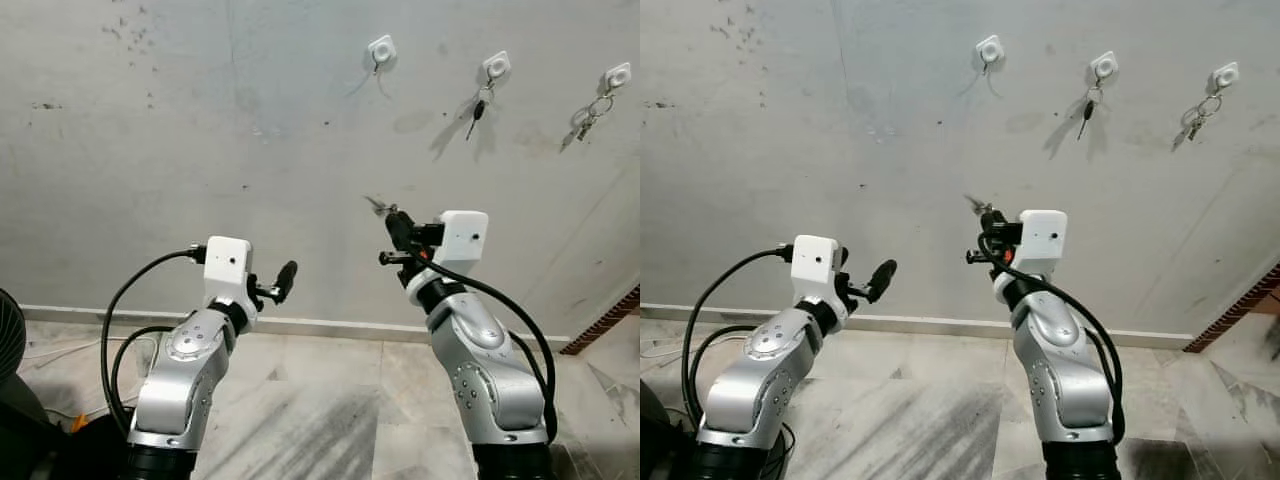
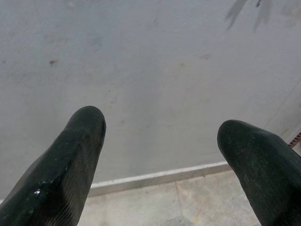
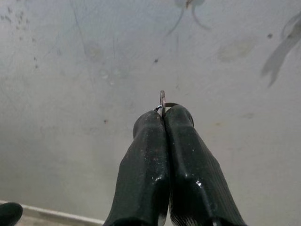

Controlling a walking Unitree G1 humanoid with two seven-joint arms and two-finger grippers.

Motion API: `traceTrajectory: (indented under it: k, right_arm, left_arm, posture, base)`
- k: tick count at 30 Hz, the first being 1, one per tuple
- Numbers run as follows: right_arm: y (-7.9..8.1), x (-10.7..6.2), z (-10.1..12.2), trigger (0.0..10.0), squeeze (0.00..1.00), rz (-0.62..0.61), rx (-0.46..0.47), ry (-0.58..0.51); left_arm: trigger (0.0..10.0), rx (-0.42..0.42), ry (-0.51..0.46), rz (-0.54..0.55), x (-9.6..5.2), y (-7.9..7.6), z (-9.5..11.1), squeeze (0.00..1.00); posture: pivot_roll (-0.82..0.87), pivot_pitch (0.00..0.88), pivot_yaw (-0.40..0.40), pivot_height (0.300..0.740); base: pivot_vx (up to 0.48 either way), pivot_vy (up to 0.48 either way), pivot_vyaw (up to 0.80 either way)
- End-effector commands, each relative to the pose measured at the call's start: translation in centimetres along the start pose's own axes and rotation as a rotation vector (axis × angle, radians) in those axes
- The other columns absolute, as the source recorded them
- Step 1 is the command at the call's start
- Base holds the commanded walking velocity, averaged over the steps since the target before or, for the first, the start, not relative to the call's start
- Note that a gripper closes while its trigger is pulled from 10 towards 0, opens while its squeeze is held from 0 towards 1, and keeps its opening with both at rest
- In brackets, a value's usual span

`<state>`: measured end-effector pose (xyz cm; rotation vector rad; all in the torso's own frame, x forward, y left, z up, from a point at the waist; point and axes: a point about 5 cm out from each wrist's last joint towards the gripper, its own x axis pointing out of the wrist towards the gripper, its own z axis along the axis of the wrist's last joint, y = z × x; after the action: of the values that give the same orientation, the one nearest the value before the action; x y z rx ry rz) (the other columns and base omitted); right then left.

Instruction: Hang keys on a hook

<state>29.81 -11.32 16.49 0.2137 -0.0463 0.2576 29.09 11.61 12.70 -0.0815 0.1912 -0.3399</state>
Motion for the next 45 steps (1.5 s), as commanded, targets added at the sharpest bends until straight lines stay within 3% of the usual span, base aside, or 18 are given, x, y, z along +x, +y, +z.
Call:
traceTrajectory:
  k: [1, 36, 45]
  right_arm:
    - [-0.43, 0.02, 0.36, 10.0, 0.0, -0.018, -0.006, -0.015]
    - [-0.55, 0.04, 0.17, 10.0, 0.0, -0.008, -0.022, -0.008]
    - [-0.26, -0.12, -0.24, 10.0, 0.0, 0.018, -0.032, -0.004]
  left_arm:
    - [10.0, 0.01, -0.031, -0.022, 0.1, -0.45, 0.78, 0.0]
    - [10.0, 0.012, -0.029, -0.023, 0.05, -0.72, 0.68, 0.0]
    - [10.0, 0.026, -0.023, -0.009, -0.55, 0.0, 0.53, 0.0]
  posture:
    - [0.15, 0.003, -0.053, 0.74]
    - [0.15, 0.004, -0.062, 0.74]
    - [0.17, 0.0, -0.058, 0.74]
  base:
    - [0.435, 0.0, 0.0]
    - [0.441, 0.0, 0.0]
    - [0.337, 0.0, 0.0]
